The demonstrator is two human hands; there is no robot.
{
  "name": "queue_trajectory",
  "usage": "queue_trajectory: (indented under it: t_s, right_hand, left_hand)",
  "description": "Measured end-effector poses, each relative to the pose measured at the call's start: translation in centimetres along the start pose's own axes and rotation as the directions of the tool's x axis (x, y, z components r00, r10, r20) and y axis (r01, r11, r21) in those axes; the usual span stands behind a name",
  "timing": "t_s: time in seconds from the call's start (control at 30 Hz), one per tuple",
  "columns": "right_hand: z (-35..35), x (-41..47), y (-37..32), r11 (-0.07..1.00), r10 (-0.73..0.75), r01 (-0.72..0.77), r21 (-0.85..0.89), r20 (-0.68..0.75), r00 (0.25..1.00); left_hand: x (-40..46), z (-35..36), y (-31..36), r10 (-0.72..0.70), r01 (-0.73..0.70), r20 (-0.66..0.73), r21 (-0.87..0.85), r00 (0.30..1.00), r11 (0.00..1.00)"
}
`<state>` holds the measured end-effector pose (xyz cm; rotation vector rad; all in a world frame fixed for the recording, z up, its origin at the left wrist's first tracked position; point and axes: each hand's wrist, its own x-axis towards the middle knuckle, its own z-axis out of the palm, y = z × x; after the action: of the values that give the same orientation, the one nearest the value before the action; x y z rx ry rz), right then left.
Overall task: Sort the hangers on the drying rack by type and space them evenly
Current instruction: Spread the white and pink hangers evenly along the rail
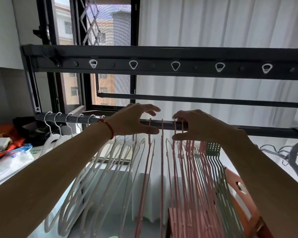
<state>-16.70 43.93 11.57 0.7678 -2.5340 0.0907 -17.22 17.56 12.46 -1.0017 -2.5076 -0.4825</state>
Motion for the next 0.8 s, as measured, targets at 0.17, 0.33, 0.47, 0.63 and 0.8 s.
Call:
queue_trajectory:
  t_s: [0.17, 0.33, 0.47, 0.63, 0.8]
  right_hand:
    - [-0.8, -1.4, 0.6, 0.999, 0.034, -0.034, 0.015, 0.023, 0.999]
    - [-1.1, -1.9, 0.8, 1.0, 0.01, -0.01, -0.017, 0.001, 1.0]
    - [-1.3, -2.2, 1.0, 1.0, 0.014, -0.014, -0.003, 0.001, 1.0]
    - [-1.7, -2.7, 1.1, 0.999, 0.022, -0.022, 0.032, -0.003, 1.0]
    - [-2.0, -3.0, 1.3, 0.997, 0.031, -0.031, 0.07, -0.003, 1.0]
  left_hand:
    - [0.1, 0.1, 0.1, 0.001, -0.001, -0.005, 0.003, 1.0, 1.0]
    - [0.2, 0.4, 0.3, 0.004, -0.004, -0.001, 0.011, 1.0, 1.0]
    - [0.2, 0.4, 0.7, 0.015, -0.015, -0.013, 0.001, 1.0, 1.0]
    - [0.4, 0.7, 1.1, 0.026, -0.026, -0.019, 0.001, 0.999, 1.0]
    - [0.4, 0.7, 1.4, 0.04, -0.04, -0.037, -0.004, 0.999, 0.999]
